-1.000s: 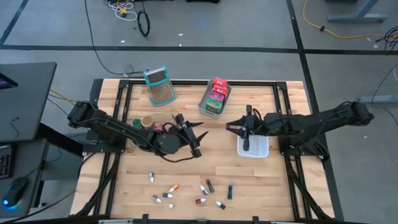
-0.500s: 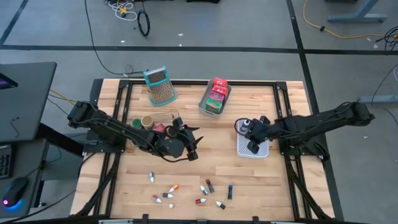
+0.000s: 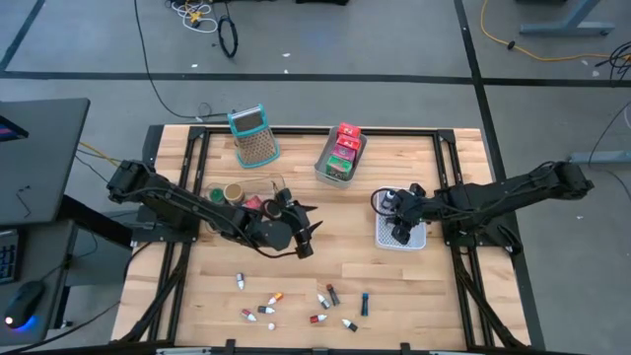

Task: Pick & Place Kitchen Items
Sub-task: Put the blue food coloring bottle into the white bin

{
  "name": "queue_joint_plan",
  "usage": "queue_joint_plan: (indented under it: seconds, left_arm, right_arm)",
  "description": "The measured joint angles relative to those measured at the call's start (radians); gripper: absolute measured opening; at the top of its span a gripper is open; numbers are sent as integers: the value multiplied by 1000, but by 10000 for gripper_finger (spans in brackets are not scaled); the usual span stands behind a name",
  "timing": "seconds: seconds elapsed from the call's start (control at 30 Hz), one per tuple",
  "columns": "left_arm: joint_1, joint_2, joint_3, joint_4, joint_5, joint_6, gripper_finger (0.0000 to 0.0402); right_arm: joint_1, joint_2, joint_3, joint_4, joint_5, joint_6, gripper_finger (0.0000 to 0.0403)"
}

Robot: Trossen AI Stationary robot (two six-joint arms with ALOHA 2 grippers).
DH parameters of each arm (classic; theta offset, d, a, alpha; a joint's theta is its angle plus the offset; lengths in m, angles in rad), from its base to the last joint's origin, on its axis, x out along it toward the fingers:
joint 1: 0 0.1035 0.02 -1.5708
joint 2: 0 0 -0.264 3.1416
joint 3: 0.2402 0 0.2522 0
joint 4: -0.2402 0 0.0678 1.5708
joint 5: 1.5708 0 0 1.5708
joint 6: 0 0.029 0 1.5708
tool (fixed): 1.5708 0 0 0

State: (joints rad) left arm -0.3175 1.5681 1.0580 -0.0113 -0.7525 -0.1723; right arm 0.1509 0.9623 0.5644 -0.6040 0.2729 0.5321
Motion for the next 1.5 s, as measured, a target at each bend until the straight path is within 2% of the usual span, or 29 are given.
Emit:
queue_joint_plan:
  seconds: [0.27, 0.43, 0.53, 0.67, 0.77, 0.87, 1.0, 1.1, 1.23, 1.4, 1.5]
  left_arm:
    - [0, 0, 0, -1, 77, 1, 192]
    - [0, 0, 0, -3, 140, 4, 192]
    - [0, 0, 0, -3, 166, 24, 192]
    - [0, 0, 0, -3, 173, 51, 192]
    - [0, 0, 0, -3, 169, 61, 192]
    - [0, 0, 0, -1, 169, 85, 192]
    - [4, 0, 0, 2, 167, 114, 192]
    - [11, 0, 0, 3, 158, 118, 192]
    - [25, 0, 0, 3, 133, 98, 192]
    - [45, 0, 0, 3, 132, 59, 192]
    - [50, 0, 0, 3, 143, 55, 192]
  right_arm:
    - [0, 0, 14, 217, 0, -293, 178]
    - [0, 0, 23, 450, -17, -487, 178]
    - [0, 0, 24, 560, -132, -566, 178]
    - [2, 3, 24, 616, -375, -609, 178]
    - [17, 29, 14, 674, -518, -643, 178]
    - [59, 95, 11, 770, -624, -666, 178]
    - [144, 224, 10, 898, -739, -610, 178]
    - [209, 318, 14, 967, -724, -551, 178]
    - [263, 433, 77, 869, -700, -488, 178]
    - [318, 585, 190, 723, -691, -583, 178]
    - [348, 671, 249, 647, -630, -672, 178]
